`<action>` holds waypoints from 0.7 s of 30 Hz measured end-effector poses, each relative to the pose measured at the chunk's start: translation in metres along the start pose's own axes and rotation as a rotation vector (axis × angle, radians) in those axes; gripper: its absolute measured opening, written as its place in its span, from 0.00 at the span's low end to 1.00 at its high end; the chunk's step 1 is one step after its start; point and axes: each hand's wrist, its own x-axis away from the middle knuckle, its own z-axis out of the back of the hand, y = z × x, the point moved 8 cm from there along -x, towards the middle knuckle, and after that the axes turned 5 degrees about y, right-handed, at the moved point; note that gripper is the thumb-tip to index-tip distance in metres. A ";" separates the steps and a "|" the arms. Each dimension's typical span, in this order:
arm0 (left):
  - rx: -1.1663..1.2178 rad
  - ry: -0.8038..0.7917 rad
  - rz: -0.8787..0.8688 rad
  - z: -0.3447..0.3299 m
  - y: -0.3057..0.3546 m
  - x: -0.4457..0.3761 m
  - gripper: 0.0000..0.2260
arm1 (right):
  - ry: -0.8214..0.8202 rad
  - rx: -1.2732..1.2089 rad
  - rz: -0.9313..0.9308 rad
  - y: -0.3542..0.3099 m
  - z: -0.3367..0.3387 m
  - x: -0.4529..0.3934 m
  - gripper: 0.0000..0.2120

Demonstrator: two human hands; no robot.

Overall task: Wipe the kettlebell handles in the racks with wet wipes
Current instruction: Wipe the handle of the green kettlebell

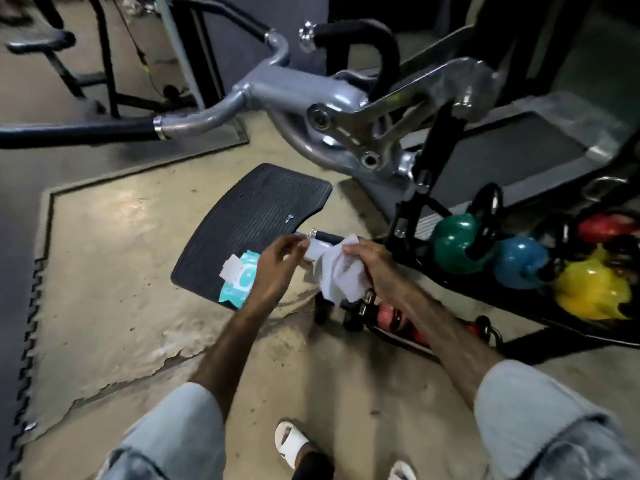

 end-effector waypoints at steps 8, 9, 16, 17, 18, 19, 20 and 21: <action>-0.088 -0.491 -0.088 -0.140 0.070 0.097 0.12 | 0.066 0.268 0.157 -0.017 0.120 0.078 0.07; -0.065 -0.491 -0.084 -0.154 0.077 0.110 0.09 | 0.131 0.322 0.188 -0.018 0.143 0.089 0.07; -0.057 -0.235 -0.042 -0.204 0.103 0.147 0.07 | 0.571 0.569 0.444 -0.037 0.256 0.163 0.09; -0.061 -0.193 -0.042 -0.208 0.108 0.152 0.07 | 0.561 0.561 0.473 -0.041 0.261 0.171 0.08; -0.043 -0.172 -0.043 -0.214 0.112 0.155 0.06 | 0.503 0.505 0.442 -0.041 0.262 0.175 0.09; -0.016 -0.172 -0.029 -0.222 0.117 0.160 0.06 | 0.412 0.420 0.355 -0.034 0.262 0.173 0.10; 0.022 -0.180 -0.008 -0.229 0.120 0.162 0.06 | 0.316 0.321 0.248 -0.024 0.259 0.169 0.12; 0.046 -0.193 0.012 -0.237 0.123 0.163 0.06 | 0.240 0.229 0.154 -0.015 0.256 0.163 0.14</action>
